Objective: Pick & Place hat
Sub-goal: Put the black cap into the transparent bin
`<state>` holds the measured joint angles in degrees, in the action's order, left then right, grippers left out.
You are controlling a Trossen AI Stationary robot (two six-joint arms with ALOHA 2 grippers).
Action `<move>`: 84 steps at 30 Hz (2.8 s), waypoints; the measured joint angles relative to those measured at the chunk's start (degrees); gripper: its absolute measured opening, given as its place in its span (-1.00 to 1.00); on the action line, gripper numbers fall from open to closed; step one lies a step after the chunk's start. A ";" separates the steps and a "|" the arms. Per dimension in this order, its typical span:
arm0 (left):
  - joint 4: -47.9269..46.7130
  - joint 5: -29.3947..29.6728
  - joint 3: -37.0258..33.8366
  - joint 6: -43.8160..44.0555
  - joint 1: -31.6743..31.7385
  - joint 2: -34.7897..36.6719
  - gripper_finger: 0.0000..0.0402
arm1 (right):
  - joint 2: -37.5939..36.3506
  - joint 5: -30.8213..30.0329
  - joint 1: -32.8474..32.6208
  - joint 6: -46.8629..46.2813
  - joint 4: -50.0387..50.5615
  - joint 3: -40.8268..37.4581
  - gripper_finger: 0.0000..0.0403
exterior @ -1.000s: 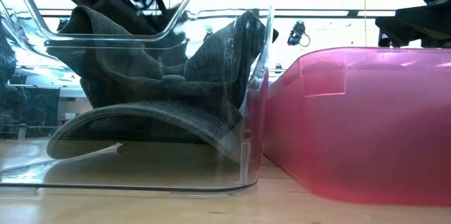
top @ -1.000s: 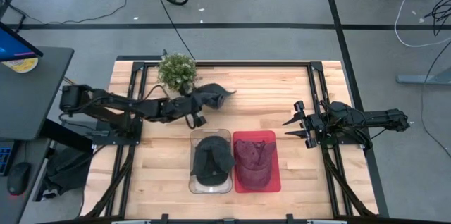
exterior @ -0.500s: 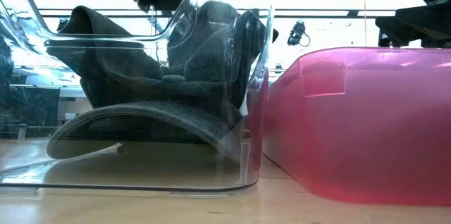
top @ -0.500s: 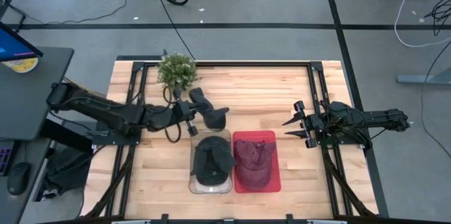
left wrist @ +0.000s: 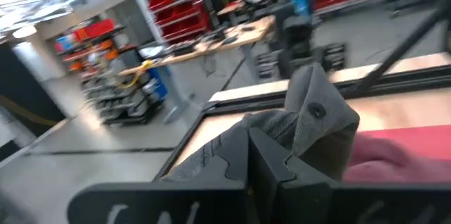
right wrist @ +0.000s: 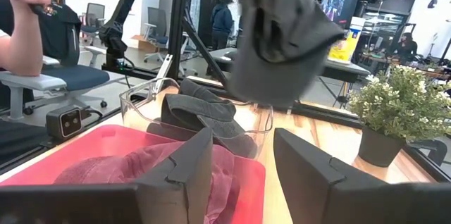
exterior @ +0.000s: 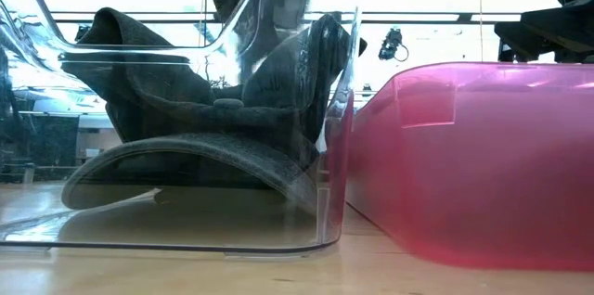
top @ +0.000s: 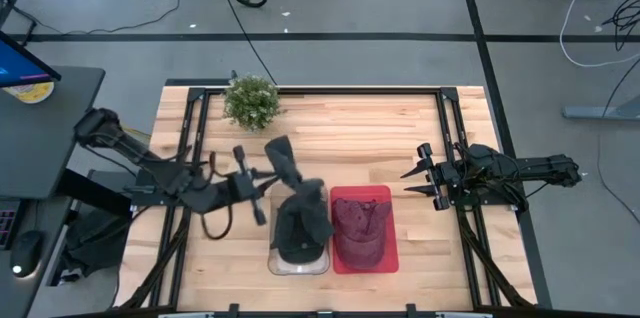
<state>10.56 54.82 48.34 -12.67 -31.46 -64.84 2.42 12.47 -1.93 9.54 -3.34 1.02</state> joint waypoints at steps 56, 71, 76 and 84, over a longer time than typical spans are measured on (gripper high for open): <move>-44.63 -6.03 33.86 35.75 -16.59 -23.46 -0.99 | 0.02 0.00 0.00 0.00 0.01 0.00 -0.22; -64.89 -8.25 33.84 48.75 -7.36 -23.41 -0.99 | 0.00 0.00 0.00 0.00 -0.01 0.00 -0.22; -66.35 -10.49 33.84 48.90 -3.35 -24.87 -0.97 | 0.00 0.00 0.02 0.00 0.01 0.00 -0.22; -64.59 -24.44 33.77 43.01 1.54 -31.39 -0.96 | 0.02 -0.02 0.00 0.00 -0.03 0.00 -0.22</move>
<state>-54.03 30.37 82.11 30.34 -29.92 -96.23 2.44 12.45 -1.93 9.54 -3.37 1.02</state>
